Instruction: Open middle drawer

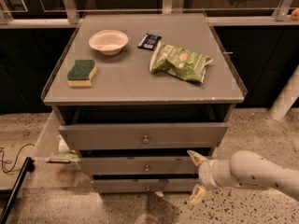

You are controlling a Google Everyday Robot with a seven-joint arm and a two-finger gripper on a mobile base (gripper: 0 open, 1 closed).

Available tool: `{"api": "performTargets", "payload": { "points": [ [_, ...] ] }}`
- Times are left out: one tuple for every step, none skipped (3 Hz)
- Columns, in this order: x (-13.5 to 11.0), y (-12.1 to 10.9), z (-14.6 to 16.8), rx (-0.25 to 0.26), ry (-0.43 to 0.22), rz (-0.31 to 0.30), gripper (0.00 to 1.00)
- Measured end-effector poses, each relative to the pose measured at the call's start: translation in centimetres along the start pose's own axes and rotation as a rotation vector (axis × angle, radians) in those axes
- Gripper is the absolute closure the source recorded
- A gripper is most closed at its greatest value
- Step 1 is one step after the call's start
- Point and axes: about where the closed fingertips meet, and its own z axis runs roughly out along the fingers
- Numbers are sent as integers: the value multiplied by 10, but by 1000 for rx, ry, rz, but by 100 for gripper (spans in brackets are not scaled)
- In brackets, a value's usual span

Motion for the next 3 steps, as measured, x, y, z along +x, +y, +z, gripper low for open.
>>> {"api": "performTargets", "payload": {
  "points": [
    [13, -8, 24, 21, 5, -28, 0],
    [21, -20, 45, 35, -14, -49, 0],
    [28, -33, 64, 49, -44, -61, 0]
  ]
}}
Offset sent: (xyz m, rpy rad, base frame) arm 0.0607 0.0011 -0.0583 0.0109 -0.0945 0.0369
